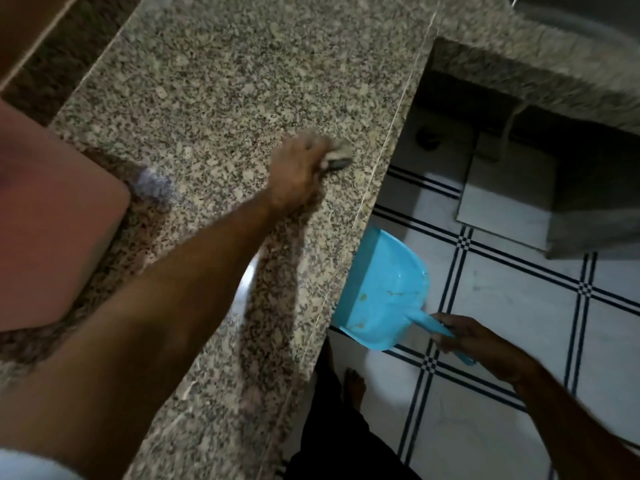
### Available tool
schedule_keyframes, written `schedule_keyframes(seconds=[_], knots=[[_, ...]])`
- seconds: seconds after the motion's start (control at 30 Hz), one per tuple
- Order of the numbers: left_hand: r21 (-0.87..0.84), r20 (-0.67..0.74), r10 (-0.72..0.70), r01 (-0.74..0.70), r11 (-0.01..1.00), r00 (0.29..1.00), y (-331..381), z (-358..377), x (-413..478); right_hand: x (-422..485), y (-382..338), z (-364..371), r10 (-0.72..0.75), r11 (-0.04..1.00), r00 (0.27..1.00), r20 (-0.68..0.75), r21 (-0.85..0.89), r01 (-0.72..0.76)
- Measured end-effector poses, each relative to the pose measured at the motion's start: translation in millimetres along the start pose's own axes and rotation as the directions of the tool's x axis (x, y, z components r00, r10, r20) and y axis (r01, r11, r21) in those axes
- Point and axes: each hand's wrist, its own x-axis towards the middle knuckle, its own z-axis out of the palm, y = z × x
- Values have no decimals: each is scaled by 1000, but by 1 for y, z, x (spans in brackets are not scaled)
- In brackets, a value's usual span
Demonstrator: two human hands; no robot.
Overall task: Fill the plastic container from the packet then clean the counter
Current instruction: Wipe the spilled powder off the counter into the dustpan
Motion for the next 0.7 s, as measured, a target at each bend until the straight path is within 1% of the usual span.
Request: schedule_keyframes(seconds=[0.07, 0.17, 0.27, 0.33, 0.43, 0.5, 0.57, 0.63, 0.67, 0.7], knots=[[-48, 47, 105, -103, 994, 993, 33, 10, -15, -4, 4, 4, -28, 999, 1000, 0, 38, 28], [-66, 109, 95, -89, 994, 989, 50, 10, -48, -10, 7, 6, -42, 999, 999, 19, 10, 42], [-83, 83, 128, -121, 989, 988, 50, -1, -100, -19, 13, 9, -28, 999, 997, 65, -24, 30], [-105, 67, 122, -115, 988, 990, 53, -5, -149, -23, 21, 10, -11, 999, 997, 81, -49, 15], [-85, 110, 25, -16, 996, 994, 55, -10, -229, -32, 35, 14, 22, 994, 994, 104, -109, -11], [-74, 121, -48, 57, 996, 992, 63, -17, -280, -38, 42, 20, 30, 994, 993, 115, -111, -17], [-75, 133, -73, 83, 994, 988, 73, -28, -325, -49, 46, 29, 17, 994, 990, 143, -108, -1], [-73, 151, -68, 80, 994, 986, 71, -34, -354, -58, 54, 36, 16, 992, 989, 144, -124, 2], [-78, 133, -86, 97, 992, 987, 69, -39, -358, -62, 59, 41, 23, 993, 989, 144, -122, -5], [-104, 79, -127, 135, 985, 989, 65, -44, -356, -66, 64, 45, 29, 993, 989, 148, -114, -12]])
